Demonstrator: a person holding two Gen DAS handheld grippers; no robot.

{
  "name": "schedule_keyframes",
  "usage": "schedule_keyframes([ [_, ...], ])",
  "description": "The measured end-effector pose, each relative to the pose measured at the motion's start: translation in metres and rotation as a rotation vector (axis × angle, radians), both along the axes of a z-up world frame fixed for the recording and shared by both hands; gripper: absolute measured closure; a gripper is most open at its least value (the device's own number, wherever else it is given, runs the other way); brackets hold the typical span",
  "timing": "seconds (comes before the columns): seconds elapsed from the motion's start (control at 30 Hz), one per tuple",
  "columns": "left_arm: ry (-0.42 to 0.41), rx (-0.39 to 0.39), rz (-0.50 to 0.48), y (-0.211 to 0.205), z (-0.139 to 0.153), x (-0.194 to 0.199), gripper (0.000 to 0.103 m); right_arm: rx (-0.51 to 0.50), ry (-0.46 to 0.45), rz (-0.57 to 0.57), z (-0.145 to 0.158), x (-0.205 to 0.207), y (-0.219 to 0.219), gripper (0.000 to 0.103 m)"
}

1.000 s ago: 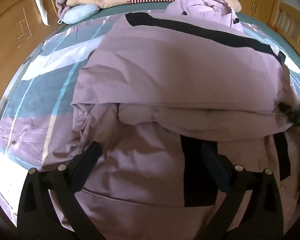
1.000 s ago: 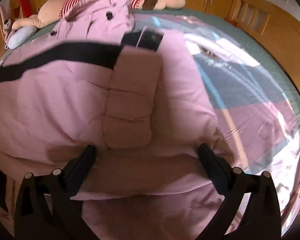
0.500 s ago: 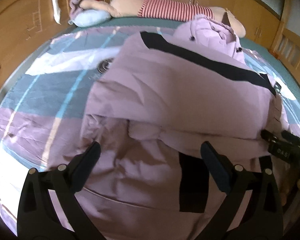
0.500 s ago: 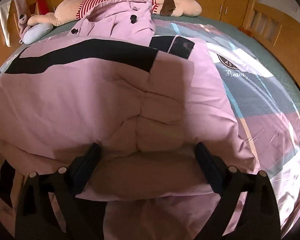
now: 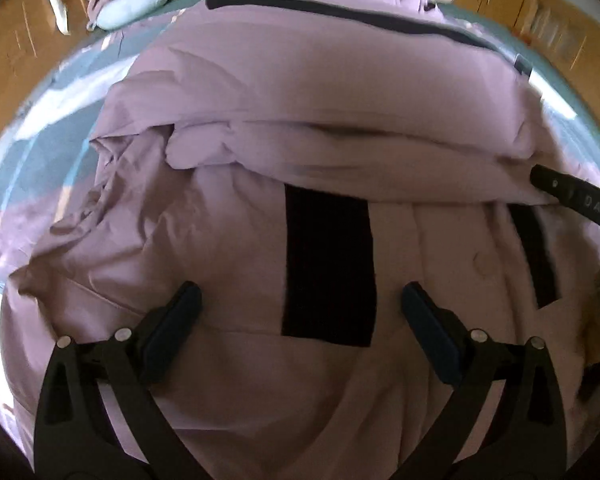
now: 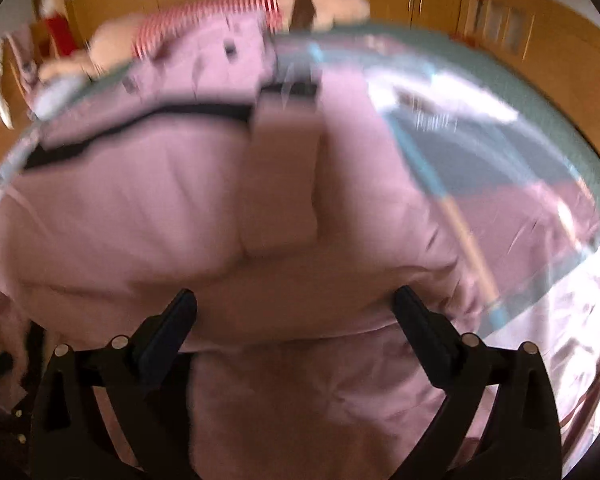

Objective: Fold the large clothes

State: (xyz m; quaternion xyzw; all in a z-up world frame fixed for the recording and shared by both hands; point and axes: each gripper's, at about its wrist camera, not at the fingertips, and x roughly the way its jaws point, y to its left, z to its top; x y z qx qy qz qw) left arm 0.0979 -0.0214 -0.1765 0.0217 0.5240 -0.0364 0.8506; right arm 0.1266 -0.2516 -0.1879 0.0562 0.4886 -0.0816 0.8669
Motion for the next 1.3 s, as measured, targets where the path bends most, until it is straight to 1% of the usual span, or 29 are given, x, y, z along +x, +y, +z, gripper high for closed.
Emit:
schedule_keyframes([
  [0.1, -0.015, -0.062, 0.037, 0.007, 0.007, -0.003, 0.002, -0.036, -0.008, 0.009, -0.003, 0.002, 0.007, 0.001],
  [0.17, -0.063, -0.101, 0.085, 0.014, 0.019, -0.010, 0.002, -0.042, -0.013, 0.011, -0.004, 0.003, 0.009, 0.001],
  [0.23, -0.116, -0.099, 0.095, 0.015, 0.029, -0.017, 0.002, -0.042, -0.014, 0.011, -0.007, 0.005, 0.011, 0.001],
  [0.3, -0.148, -0.060, 0.080, 0.011, 0.033, -0.020, 0.002, -0.046, -0.015, 0.013, -0.006, 0.006, 0.013, 0.001],
  [0.33, -0.125, -0.028, 0.081, 0.012, 0.028, -0.017, 0.002, -0.048, -0.016, 0.014, -0.007, 0.008, 0.014, 0.001],
  [0.37, -0.056, -0.026, 0.091, 0.014, 0.017, -0.010, 0.002, -0.047, -0.017, 0.013, -0.007, 0.006, 0.012, 0.001],
  [0.4, 0.014, -0.049, 0.102, 0.021, 0.005, -0.003, 0.002, -0.048, -0.017, 0.014, -0.008, 0.008, 0.012, 0.001],
  [0.43, 0.015, -0.059, 0.107, 0.024, -0.001, -0.002, 0.002, -0.048, -0.019, 0.013, -0.008, 0.000, 0.010, 0.001],
  [0.53, -0.001, -0.040, 0.105, 0.021, -0.001, -0.004, 0.002, -0.051, -0.021, 0.013, -0.009, -0.004, 0.010, 0.001],
  [0.6, -0.013, -0.044, 0.106, 0.020, 0.000, -0.006, 0.002, -0.052, -0.022, 0.013, -0.009, -0.004, 0.010, 0.001],
  [0.67, -0.062, -0.060, 0.125, 0.018, 0.008, -0.013, 0.002, -0.055, -0.022, 0.013, -0.009, -0.004, 0.011, 0.001],
  [0.7, -0.102, -0.074, 0.129, 0.017, 0.015, -0.016, 0.002, -0.056, -0.022, 0.012, -0.009, -0.003, 0.011, 0.001],
  [0.73, -0.132, -0.074, 0.125, 0.016, 0.021, -0.021, 0.002, -0.057, -0.022, 0.012, -0.009, -0.003, 0.011, 0.001],
  [0.77, -0.160, -0.049, 0.112, 0.012, 0.024, -0.023, 0.002, -0.057, -0.022, 0.012, -0.010, -0.003, 0.012, 0.001],
  [0.8, -0.158, -0.023, 0.100, 0.011, 0.024, -0.021, 0.002, -0.056, -0.023, 0.012, -0.010, -0.003, 0.012, 0.001],
  [0.83, -0.097, 0.000, 0.095, 0.010, 0.014, -0.015, 0.002, -0.057, -0.023, 0.012, -0.010, -0.003, 0.012, 0.001],
  [0.87, -0.009, -0.022, 0.102, 0.014, -0.001, -0.008, 0.002, -0.057, -0.022, 0.011, -0.010, -0.003, 0.012, 0.001],
  [0.93, -0.036, -0.051, 0.114, 0.018, -0.002, -0.008, 0.002, -0.059, -0.022, 0.012, -0.010, -0.002, 0.012, 0.001],
  [1.07, -0.035, -0.079, 0.124, 0.021, -0.002, -0.008, 0.002, -0.055, -0.023, 0.009, -0.006, -0.002, 0.012, 0.001],
  [1.1, -0.036, -0.077, 0.123, 0.023, -0.001, -0.006, 0.002, -0.041, -0.066, -0.008, 0.003, -0.005, 0.009, 0.001],
  [1.17, -0.038, -0.065, 0.119, 0.022, -0.002, -0.007, 0.002, -0.013, -0.193, -0.028, 0.028, -0.015, 0.005, 0.001],
  [1.2, -0.039, -0.064, 0.119, 0.023, -0.002, -0.008, 0.002, -0.010, -0.264, -0.017, 0.044, -0.018, 0.007, 0.001],
  [1.23, -0.042, -0.061, 0.118, 0.021, -0.002, -0.006, 0.002, -0.020, -0.295, 0.005, 0.055, -0.016, 0.012, 0.001],
  [1.27, -0.043, -0.058, 0.118, 0.019, -0.002, -0.006, 0.002, -0.031, -0.294, 0.026, 0.060, -0.011, 0.016, 0.001],
  [1.3, -0.046, -0.056, 0.118, 0.019, -0.003, -0.007, 0.002, -0.042, -0.274, 0.059, 0.065, 0.000, 0.022, 0.001],
])
